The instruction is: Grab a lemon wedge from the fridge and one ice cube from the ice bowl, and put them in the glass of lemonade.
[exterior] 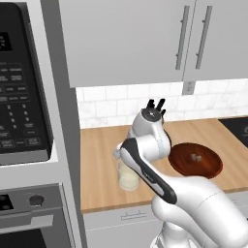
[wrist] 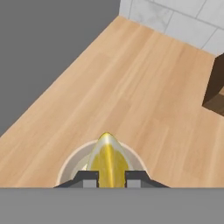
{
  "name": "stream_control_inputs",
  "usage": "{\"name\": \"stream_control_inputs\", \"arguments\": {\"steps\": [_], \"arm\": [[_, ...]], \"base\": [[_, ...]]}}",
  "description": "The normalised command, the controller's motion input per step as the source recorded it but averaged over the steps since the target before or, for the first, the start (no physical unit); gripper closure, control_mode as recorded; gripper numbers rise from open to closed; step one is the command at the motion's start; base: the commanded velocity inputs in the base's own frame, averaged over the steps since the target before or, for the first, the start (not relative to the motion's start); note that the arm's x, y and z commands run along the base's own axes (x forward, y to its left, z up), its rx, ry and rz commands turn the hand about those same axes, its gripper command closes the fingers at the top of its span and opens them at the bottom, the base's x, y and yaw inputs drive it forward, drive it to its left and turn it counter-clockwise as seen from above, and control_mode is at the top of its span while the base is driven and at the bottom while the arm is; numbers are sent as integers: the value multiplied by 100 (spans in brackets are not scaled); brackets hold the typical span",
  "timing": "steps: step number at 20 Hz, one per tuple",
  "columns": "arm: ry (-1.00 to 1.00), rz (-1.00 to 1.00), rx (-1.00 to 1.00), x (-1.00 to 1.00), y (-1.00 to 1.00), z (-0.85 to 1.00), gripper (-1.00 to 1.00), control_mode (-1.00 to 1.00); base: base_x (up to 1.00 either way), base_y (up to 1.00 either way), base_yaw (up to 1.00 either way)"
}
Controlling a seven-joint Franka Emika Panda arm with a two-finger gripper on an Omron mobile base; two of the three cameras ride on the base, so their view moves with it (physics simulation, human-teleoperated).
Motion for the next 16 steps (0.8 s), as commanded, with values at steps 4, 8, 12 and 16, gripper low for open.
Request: {"name": "stream_control_inputs", "arguments": {"steps": [4, 8, 12, 16], "arm": [[0, 0, 0, 0, 0, 0, 100, -100], [0, 0, 0, 0, 1, 0, 100, -100], [0, 0, 0, 0, 2, 0, -100, -100], [0, 0, 0, 0, 0, 0, -100, -100]], "base": [[0, 0, 0], [0, 0, 0], [0, 0, 0], [0, 0, 0]]}}
